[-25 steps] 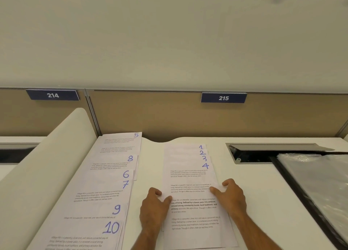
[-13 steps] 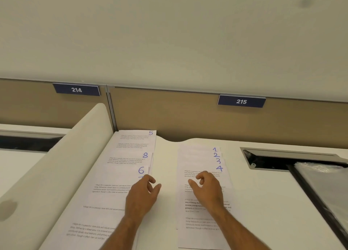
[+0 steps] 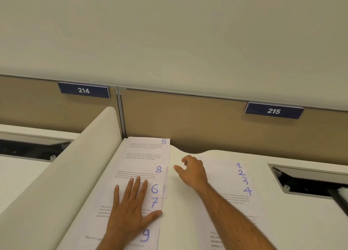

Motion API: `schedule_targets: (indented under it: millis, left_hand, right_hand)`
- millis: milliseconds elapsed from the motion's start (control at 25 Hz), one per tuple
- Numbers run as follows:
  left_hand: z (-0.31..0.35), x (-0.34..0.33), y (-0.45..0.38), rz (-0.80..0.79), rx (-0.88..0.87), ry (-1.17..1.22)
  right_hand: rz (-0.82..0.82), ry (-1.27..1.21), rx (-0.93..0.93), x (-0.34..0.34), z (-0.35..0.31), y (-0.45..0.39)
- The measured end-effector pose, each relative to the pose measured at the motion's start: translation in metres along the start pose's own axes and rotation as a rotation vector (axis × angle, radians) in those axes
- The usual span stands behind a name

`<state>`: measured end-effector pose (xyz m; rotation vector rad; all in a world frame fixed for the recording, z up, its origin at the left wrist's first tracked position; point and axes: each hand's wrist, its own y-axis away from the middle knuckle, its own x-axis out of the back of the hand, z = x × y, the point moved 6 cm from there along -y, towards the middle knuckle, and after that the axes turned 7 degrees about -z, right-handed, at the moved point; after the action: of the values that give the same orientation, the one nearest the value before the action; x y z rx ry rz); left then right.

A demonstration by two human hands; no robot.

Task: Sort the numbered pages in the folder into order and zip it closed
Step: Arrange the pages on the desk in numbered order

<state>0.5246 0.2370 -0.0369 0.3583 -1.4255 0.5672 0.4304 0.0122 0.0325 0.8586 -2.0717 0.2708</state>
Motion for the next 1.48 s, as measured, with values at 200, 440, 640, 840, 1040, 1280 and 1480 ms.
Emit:
schedule_targets:
  millis: [200, 440, 640, 840, 1040, 1280, 1480]
  left_hand:
    - [-0.004, -0.012, -0.005, 0.038, -0.019, 0.004]
    - [-0.010, -0.020, -0.013, 0.114, -0.007, 0.035]
    - [-0.009, -0.018, -0.011, 0.109, -0.017, 0.009]
    - [-0.007, -0.016, -0.007, 0.079, -0.017, -0.009]
    - [-0.007, -0.015, -0.005, 0.056, -0.016, -0.017]
    - [-0.008, -0.016, -0.005, 0.042, -0.016, -0.021]
    - [-0.008, -0.013, -0.003, 0.027, -0.010, -0.021]
  right_hand:
    - [-0.063, 0.041, -0.021, -0.021, -0.009, -0.077]
    - [-0.112, 0.235, -0.062, -0.046, -0.013, -0.133]
    - [-0.152, 0.004, -0.148, -0.055, -0.020, -0.146]
    - [-0.034, -0.197, -0.068, -0.055, -0.032, -0.142]
    - [0.084, -0.440, 0.084, -0.034, -0.049, -0.132]
    - [0.247, -0.745, 0.238, 0.056, -0.068, -0.123]
    - [0.268, -0.881, 0.384, 0.126, -0.071, -0.079]
